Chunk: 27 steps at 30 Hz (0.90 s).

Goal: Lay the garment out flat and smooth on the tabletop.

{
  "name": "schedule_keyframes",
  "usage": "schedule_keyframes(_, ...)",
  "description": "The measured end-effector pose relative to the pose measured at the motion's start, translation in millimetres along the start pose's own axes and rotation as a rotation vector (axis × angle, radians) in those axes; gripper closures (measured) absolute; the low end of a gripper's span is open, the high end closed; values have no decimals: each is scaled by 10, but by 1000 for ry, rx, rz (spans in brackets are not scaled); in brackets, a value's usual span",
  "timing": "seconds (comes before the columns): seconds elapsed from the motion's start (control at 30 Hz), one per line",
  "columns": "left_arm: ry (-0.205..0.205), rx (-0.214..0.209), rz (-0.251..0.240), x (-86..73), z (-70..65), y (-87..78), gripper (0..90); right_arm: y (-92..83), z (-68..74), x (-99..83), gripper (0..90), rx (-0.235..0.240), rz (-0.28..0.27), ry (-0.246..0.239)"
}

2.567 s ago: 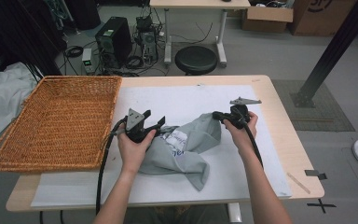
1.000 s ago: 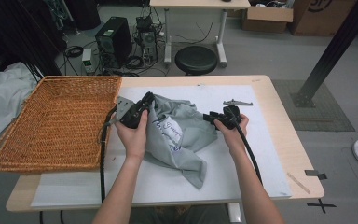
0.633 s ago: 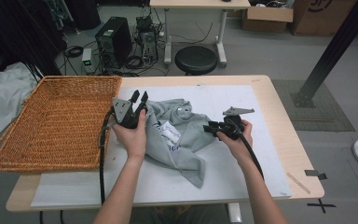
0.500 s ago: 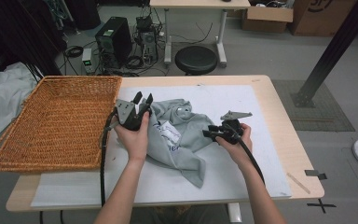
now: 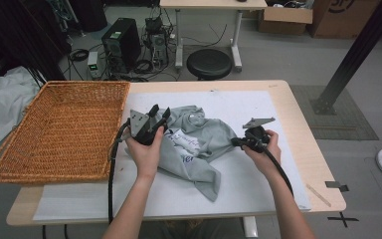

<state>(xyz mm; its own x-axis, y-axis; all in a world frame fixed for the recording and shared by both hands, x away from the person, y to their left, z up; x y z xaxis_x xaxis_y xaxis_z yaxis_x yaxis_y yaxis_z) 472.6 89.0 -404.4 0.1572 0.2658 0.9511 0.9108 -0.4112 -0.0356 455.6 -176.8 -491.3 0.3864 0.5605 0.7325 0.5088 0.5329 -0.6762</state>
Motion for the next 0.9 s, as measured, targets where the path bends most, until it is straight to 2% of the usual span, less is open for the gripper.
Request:
schedule_keyframes(0.03, 4, -8, 12, -23, -15, 0, 526, -78, -198, -22, 894, -59, 18, 0)
schedule_keyframes(0.07, 4, -8, 12, -23, -15, 0, 526, -78, -198, -22, 894, -59, 18, 0)
schedule_keyframes(0.1, 11, -12, 20, -41, -18, -4, 524, -146, -398, -57, 894, -121, 39, 10)
schedule_keyframes(0.13, 11, -12, 20, -41, -18, -4, 523, -146, -398, -57, 894, -121, 39, 10)
schedule_keyframes(0.17, 12, -12, 25, -52, -16, -4, 523, -177, -492, -74, 894, -148, 46, 12)
schedule_keyframes(0.2, 13, -11, 28, -59, -10, -6, 522, -212, -588, -90, 894, -180, 51, 22)
schedule_keyframes(0.23, 13, -11, 31, -64, -5, -7, 520, -285, -761, -127, 893, -242, 65, 35)
schedule_keyframes(0.3, 13, -4, 35, -78, 20, -7, 520, -345, -893, -180, 891, -289, 91, 56)
schedule_keyframes(0.33, 13, -4, 35, -78, 20, -7, 519, -345, -893, -180, 891, -289, 91, 56)
schedule_keyframes(0.37, 10, -4, 37, -82, 25, -5, 513, -393, -981, -214, 889, -319, 100, 78)
schedule_keyframes(0.47, 9, -5, 40, -90, 21, -2, 504, -439, -996, -193, 838, -314, 75, 98)
schedule_keyframes(0.5, 7, -8, 44, -99, 22, 3, 497, -533, -993, -123, 761, -339, 31, 106)
schedule_keyframes(0.6, -4, -7, 52, -116, 32, 16, 468, -676, -947, 41, 701, -345, -68, 141)
schedule_keyframes(0.63, -12, -9, 62, -138, 34, 27, 463, -691, -895, 126, 689, -325, -108, 149)
schedule_keyframes(0.67, -12, -9, 62, -138, 34, 27, 461, -691, -895, 126, 689, -325, -108, 149)
schedule_keyframes(0.7, -11, -12, 65, -147, 30, 30, 459, -650, -771, 293, 660, -272, -175, 164)
schedule_keyframes(0.77, -14, -30, 83, -193, -13, 48, 446, -521, -580, 498, 655, -198, -242, 170)
schedule_keyframes(0.8, -14, -30, 83, -193, -13, 48, 445, -521, -580, 498, 655, -198, -242, 170)
schedule_keyframes(0.83, -8, -30, 82, -199, -23, 56, 445, -451, -512, 562, 648, -188, -247, 163)
schedule_keyframes(0.87, -5, -32, 83, -203, -33, 67, 442, -372, -458, 602, 638, -186, -237, 149)
schedule_keyframes(0.9, -9, -47, 90, -218, -63, 110, 421, -234, -425, 628, 623, -203, -226, 163)
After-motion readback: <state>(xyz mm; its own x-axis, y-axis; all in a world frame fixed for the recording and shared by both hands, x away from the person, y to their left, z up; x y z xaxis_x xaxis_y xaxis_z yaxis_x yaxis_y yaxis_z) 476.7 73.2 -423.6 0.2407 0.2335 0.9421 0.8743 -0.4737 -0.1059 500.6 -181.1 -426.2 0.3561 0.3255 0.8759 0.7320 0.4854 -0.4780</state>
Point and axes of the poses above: each handheld gripper's, and its own axes: y roughly forward along the jaws, x roughly out of its top, z roughly to its left, the point moved 10 cm from there along y, roughly forward along the jaws, and after that the axes turned 11 degrees about -y, right-handed, at the moved point
